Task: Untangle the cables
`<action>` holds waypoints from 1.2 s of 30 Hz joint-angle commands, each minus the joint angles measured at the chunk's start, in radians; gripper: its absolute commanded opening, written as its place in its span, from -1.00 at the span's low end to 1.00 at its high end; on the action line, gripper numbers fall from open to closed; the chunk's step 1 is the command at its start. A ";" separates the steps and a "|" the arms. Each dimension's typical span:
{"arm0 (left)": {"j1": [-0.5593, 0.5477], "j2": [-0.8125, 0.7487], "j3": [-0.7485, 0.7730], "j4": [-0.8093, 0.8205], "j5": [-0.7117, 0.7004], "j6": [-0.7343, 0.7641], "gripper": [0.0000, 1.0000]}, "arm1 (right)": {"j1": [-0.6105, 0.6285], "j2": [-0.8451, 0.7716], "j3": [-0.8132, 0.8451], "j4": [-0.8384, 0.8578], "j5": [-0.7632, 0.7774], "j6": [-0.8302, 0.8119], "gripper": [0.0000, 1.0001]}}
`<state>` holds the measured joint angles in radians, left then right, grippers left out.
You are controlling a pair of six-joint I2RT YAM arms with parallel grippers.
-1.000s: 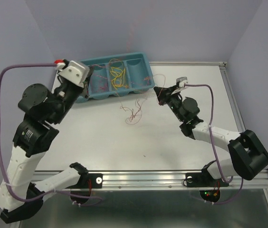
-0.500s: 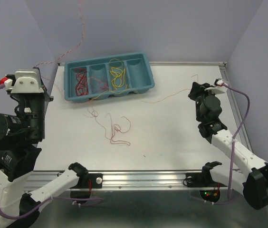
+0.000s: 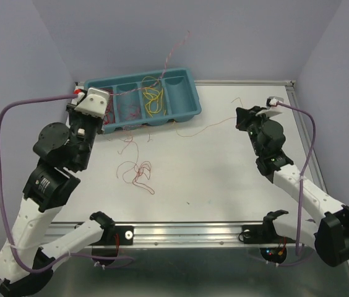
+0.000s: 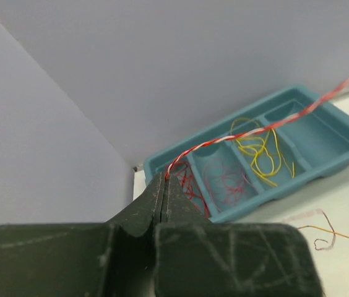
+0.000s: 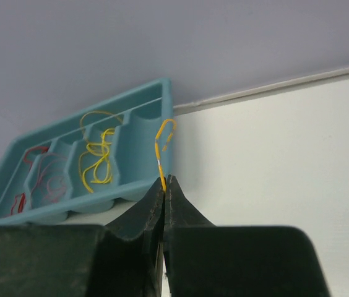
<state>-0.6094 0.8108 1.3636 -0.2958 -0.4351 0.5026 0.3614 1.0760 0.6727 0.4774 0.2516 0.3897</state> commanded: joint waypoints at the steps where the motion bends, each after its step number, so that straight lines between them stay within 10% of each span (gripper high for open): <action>1: -0.003 -0.007 -0.046 0.058 0.024 -0.019 -1.00 | 0.001 0.024 0.099 0.062 -0.329 -0.075 -0.99; 4: -0.003 -0.007 -0.034 0.052 0.039 -0.027 -1.00 | 0.002 0.084 0.099 0.089 -0.717 -0.155 -0.91; 6: -0.003 -0.010 -0.035 0.038 0.065 -0.038 -1.00 | 0.002 0.110 0.079 0.086 -0.924 -0.195 -0.50; 9: -0.003 -0.028 -0.058 0.040 0.113 -0.059 -1.00 | 0.002 0.136 0.039 0.061 -1.089 -0.259 0.69; 11: -0.003 -0.035 -0.064 0.041 0.133 -0.079 -1.00 | 0.005 0.125 0.025 0.066 -1.103 -0.281 0.96; 36: -0.004 -0.028 -0.060 0.060 0.127 -0.113 -1.00 | 0.421 0.668 0.309 0.113 -1.135 -0.431 0.90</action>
<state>-0.6098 0.8070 1.3018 -0.3099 -0.2630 0.4011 0.7589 1.7145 0.9115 0.5507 -0.9039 -0.0380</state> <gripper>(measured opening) 0.018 0.958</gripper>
